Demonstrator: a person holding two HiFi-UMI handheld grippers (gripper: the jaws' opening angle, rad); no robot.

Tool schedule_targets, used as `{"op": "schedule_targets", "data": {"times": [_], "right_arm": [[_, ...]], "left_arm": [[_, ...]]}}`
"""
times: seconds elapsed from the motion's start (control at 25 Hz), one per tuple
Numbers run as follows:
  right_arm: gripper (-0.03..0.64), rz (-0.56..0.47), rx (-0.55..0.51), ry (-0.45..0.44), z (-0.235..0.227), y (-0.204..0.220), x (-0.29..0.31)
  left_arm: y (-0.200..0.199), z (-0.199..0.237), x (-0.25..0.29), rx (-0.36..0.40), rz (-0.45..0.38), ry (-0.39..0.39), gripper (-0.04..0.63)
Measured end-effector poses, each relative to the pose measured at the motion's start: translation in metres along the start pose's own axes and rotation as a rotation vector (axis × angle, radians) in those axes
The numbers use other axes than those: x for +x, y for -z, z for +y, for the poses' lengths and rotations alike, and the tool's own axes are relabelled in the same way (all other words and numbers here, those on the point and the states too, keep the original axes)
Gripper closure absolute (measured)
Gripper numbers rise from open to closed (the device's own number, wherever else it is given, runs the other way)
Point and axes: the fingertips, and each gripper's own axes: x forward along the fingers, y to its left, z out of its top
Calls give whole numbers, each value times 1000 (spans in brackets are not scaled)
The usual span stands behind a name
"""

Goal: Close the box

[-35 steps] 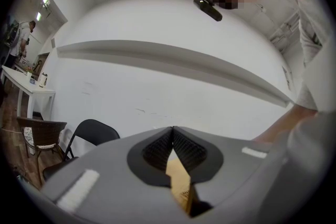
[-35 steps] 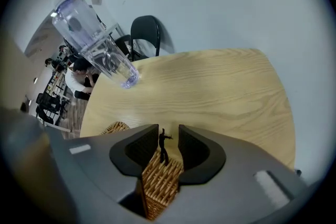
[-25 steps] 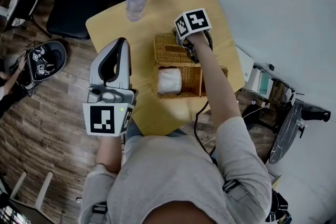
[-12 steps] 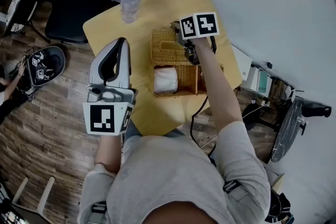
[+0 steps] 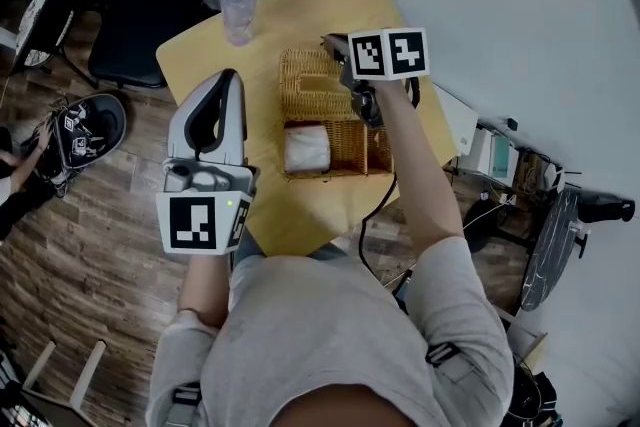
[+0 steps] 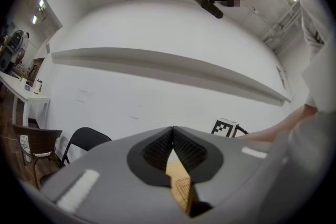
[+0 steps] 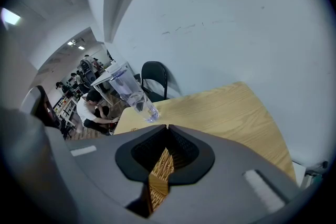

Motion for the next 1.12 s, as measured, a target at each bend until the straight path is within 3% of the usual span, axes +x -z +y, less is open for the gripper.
{"op": "schedule_targets", "data": {"times": [1.12], "right_arm": [[600, -200, -87, -98, 54, 14, -106]], "left_arm": [[-40, -42, -42, 52, -62, -30, 537]]}}
